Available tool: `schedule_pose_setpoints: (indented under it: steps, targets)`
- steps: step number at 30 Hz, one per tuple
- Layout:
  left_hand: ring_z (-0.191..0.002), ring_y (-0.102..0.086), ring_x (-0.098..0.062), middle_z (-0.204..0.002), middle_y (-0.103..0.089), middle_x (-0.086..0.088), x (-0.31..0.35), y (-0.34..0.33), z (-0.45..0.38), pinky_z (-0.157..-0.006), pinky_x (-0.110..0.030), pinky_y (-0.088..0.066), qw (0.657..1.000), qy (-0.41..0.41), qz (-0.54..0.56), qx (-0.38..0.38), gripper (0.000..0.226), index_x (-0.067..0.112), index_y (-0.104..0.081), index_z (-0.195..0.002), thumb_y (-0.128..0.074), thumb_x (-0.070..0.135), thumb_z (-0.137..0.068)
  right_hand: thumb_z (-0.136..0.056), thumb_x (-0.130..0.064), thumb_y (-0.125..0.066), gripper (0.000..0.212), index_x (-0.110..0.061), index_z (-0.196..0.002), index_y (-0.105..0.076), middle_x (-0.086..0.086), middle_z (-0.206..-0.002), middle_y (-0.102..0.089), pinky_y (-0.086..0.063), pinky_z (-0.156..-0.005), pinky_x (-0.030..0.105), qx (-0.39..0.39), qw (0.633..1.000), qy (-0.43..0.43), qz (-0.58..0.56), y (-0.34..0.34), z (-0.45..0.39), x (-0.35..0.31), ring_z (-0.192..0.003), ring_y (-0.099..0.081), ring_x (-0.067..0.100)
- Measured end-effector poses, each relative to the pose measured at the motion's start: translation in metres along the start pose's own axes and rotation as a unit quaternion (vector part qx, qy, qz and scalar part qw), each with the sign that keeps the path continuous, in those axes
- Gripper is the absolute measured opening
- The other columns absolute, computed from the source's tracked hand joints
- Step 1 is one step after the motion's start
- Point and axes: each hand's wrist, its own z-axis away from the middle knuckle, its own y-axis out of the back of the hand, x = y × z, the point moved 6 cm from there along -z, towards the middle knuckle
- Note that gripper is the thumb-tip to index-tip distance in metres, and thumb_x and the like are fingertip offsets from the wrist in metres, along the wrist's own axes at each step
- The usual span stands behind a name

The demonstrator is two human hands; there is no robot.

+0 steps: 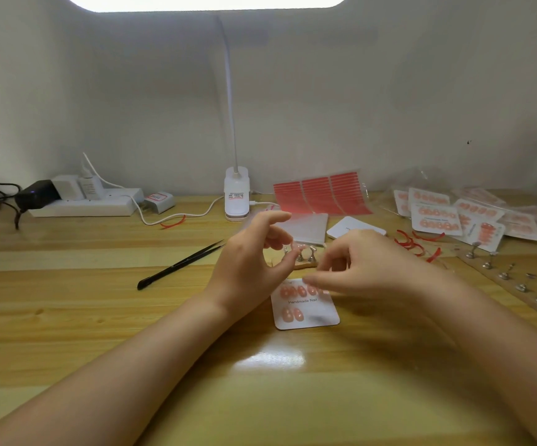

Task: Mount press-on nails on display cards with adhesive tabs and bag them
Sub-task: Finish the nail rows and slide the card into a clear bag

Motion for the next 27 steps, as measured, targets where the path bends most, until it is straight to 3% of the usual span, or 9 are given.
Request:
schedule_pose_setpoints:
  steps: [3, 5, 7, 16, 21, 27]
  targets:
    - [-0.079, -0.065, -0.015, -0.089, -0.068, -0.001, -0.003, 0.0, 0.001, -0.076, -0.03, -0.054, 1.0, 0.017, -0.005, -0.001, 0.048, 0.005, -0.055, -0.122, -0.077, 0.013, -0.081, -0.045, -0.087, -0.062, 0.076, -0.047, -0.109, -0.062, -0.02, -0.078, -0.06, -0.039, -0.058, 0.014, -0.126, 0.99, -0.033, 0.057, -0.008, 0.003, 0.004, -0.073, -0.058, -0.005]
    - [-0.079, -0.064, -0.015, -0.089, -0.068, -0.001, -0.006, 0.0, 0.002, -0.075, -0.03, -0.053, 1.0, 0.028, -0.007, -0.002, 0.049, 0.006, -0.054, -0.123, -0.077, 0.014, -0.081, -0.042, -0.084, -0.069, 0.095, -0.046, -0.127, -0.05, -0.022, -0.085, -0.055, -0.036, -0.06, 0.017, -0.16, 0.983, -0.04, 0.081, -0.017, 0.005, 0.007, -0.078, -0.054, -0.004]
    - [-0.08, -0.064, -0.014, -0.091, -0.068, 0.0, -0.007, -0.001, 0.002, -0.074, -0.032, -0.053, 0.999, 0.036, -0.013, -0.008, 0.05, 0.007, -0.054, -0.125, -0.077, 0.016, -0.082, -0.044, -0.079, -0.074, 0.102, -0.042, -0.133, -0.044, -0.024, -0.086, -0.047, -0.032, -0.058, 0.016, -0.168, 0.98, -0.043, 0.094, -0.022, 0.005, 0.008, -0.078, -0.048, -0.003]
    - [-0.082, -0.061, -0.01, -0.093, -0.063, 0.006, -0.014, -0.006, 0.004, -0.073, -0.037, -0.053, 0.997, 0.069, -0.032, -0.029, 0.051, 0.016, -0.05, -0.129, -0.073, 0.024, -0.084, -0.048, -0.07, -0.081, 0.071, -0.039, -0.103, -0.048, -0.018, -0.086, -0.048, -0.031, -0.055, 0.017, -0.174, 0.981, -0.057, 0.059, -0.023, 0.004, 0.008, -0.074, -0.049, 0.001]
    - [-0.078, -0.062, -0.012, -0.098, -0.062, 0.006, -0.011, -0.011, 0.005, -0.069, -0.042, -0.053, 0.995, 0.067, -0.052, -0.055, 0.052, 0.016, -0.047, -0.133, -0.069, 0.019, -0.087, -0.049, -0.066, -0.081, 0.071, -0.039, -0.105, -0.045, -0.018, -0.089, -0.048, -0.035, -0.059, 0.019, -0.157, 0.985, -0.049, 0.05, -0.023, 0.004, 0.007, -0.079, -0.051, 0.002]
    - [-0.083, -0.061, -0.018, -0.104, -0.062, 0.002, -0.005, -0.018, 0.007, -0.071, -0.044, -0.051, 0.992, 0.042, -0.074, -0.089, 0.049, 0.013, -0.047, -0.135, -0.065, 0.017, -0.09, -0.055, -0.068, -0.073, 0.075, -0.039, -0.115, -0.039, -0.025, -0.094, -0.042, -0.037, -0.061, 0.017, -0.063, 0.993, 0.012, 0.102, -0.013, 0.006, -0.009, -0.085, -0.049, -0.001]
